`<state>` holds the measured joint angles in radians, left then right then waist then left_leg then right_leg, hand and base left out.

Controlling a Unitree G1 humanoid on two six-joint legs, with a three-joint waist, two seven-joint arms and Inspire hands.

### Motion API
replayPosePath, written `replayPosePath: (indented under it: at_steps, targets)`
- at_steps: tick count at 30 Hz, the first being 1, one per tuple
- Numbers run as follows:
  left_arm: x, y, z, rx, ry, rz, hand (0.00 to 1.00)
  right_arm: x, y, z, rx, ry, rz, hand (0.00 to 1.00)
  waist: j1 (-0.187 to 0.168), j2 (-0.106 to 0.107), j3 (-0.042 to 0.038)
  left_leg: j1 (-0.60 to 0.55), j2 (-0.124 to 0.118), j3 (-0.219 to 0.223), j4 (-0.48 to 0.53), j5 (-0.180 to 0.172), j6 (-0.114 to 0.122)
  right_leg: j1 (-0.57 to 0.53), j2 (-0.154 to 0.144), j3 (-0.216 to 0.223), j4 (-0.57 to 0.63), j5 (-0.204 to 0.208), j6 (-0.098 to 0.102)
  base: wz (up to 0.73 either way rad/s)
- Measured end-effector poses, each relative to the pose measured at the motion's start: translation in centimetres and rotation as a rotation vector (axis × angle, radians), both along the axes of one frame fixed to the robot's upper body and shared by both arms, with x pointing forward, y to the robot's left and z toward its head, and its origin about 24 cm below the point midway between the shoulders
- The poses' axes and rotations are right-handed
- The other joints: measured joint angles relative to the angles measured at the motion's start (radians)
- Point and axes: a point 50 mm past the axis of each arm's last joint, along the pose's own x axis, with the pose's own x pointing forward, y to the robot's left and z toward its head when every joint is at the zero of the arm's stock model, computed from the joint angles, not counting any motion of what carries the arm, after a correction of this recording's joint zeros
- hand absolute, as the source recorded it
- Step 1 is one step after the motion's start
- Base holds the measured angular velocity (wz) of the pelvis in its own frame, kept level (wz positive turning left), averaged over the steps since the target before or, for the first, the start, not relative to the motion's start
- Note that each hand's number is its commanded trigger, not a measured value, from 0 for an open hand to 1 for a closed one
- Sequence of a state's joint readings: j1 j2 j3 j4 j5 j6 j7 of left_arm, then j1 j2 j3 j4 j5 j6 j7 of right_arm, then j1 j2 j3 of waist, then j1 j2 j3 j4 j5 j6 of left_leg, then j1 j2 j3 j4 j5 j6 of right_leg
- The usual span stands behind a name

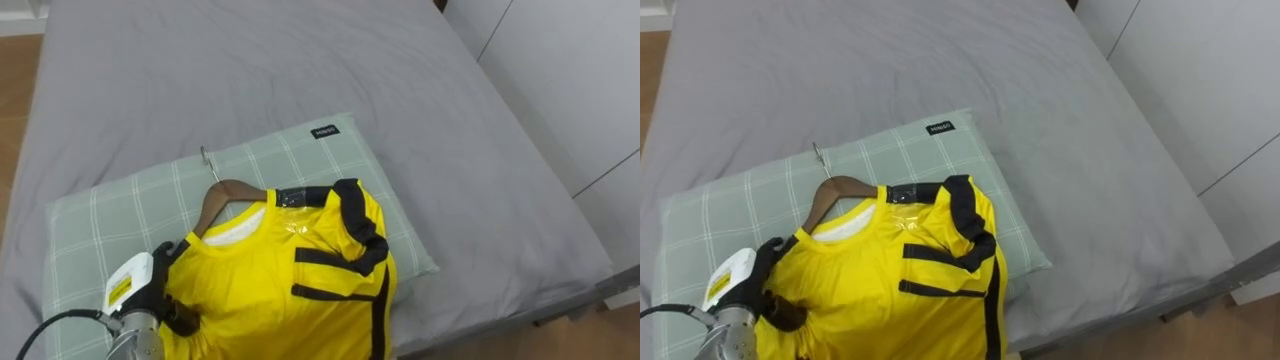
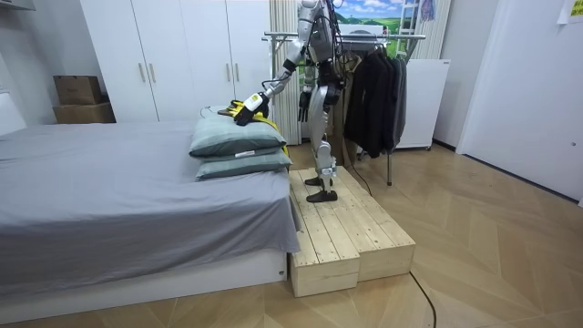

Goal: Hang clothes

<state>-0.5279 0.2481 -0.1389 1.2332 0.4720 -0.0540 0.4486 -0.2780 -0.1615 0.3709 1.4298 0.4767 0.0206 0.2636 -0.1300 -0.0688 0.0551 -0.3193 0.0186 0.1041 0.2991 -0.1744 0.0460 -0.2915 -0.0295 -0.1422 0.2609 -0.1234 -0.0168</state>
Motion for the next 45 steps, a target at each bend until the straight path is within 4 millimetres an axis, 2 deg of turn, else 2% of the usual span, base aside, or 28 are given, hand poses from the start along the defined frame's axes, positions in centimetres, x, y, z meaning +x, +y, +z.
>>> replayPosePath:
  at_steps: [29, 36, 45]
  targets:
    - [-0.2, 0.0, -0.2, -0.008, 0.015, 0.005, 1.0, 0.4, 0.0, 0.2, 0.0, -0.01, 0.001, 0.0, 0.001, 0.004, 0.0015, -0.001, 0.0, 0.0, -0.008, 0.001, -0.001, -0.003, 0.001, 0.0, -0.003, 0.0, 0.0, 0.0]
    - [-0.3, 0.0, -0.4, -0.006, 0.024, 0.004, 1.0, 1.3, 0.2, 0.5, 0.002, -0.037, 0.005, 0.0, 0.001, 0.011, 0.005, 0.0, 0.0, 0.001, -0.008, 0.002, -0.001, -0.003, 0.002, 0.002, -0.003, 0.0, 0.0, 0.0]
    - [-0.3, 0.0, -0.4, -0.006, 0.024, 0.003, 1.0, 1.4, 0.2, 0.6, 0.003, -0.041, 0.003, 0.0, 0.005, 0.019, 0.0036, 0.0, 0.001, 0.001, -0.013, 0.003, -0.003, -0.005, 0.003, 0.002, -0.004, 0.0, 0.0, 0.0]
